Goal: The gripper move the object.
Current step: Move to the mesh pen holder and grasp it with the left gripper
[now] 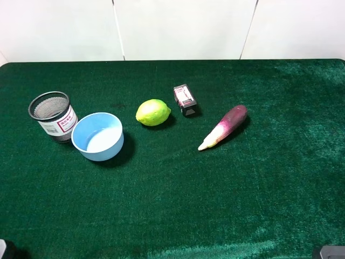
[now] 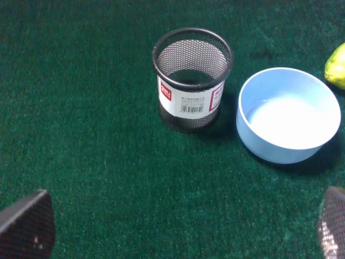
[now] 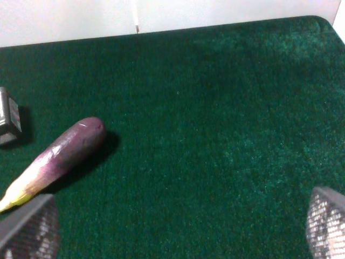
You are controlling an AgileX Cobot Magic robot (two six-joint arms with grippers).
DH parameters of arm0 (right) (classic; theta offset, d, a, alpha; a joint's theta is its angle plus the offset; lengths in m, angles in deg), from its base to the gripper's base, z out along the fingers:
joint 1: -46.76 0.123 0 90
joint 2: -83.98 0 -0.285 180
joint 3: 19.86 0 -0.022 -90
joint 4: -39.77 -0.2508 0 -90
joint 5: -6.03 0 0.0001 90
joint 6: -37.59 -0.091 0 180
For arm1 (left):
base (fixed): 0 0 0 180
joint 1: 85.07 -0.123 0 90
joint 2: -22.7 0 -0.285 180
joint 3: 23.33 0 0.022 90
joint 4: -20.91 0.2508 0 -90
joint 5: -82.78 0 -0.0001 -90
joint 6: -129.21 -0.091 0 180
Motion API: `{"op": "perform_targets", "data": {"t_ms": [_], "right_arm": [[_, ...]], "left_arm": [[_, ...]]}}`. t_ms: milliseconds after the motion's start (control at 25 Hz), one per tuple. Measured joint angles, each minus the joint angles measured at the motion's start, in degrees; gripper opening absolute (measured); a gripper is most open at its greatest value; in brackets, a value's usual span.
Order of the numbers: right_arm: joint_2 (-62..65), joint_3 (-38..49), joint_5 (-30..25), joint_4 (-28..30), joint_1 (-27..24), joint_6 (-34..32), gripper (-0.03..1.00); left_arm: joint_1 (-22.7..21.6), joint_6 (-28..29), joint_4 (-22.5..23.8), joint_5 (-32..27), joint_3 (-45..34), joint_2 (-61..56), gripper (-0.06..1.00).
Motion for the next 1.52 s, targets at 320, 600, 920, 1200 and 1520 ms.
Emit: {"op": "perform_targets", "data": {"t_ms": [320,600,920,1200,1520], "right_arm": [[0.0,0.0,0.0,0.0,0.0,0.0,0.7],[0.0,0.0,0.0,0.0,0.0,0.0,0.7],[0.0,0.0,0.0,0.0,0.0,0.0,0.7],[0.0,0.0,0.0,0.0,0.0,0.0,0.7],[0.0,0.0,0.0,0.0,0.0,0.0,0.7]], "left_arm": [[0.0,0.0,0.0,0.0,0.0,0.0,0.99],[0.0,0.0,0.0,-0.17,1.29,2.63,0.99],[0.0,0.0,1.17,-0.29,9.42,21.22,0.99],[0.0,0.0,1.29,-0.35,14.91,37.37,0.99],[0.0,0.45,1.29,1.26,18.99,53.28,0.99]]}}
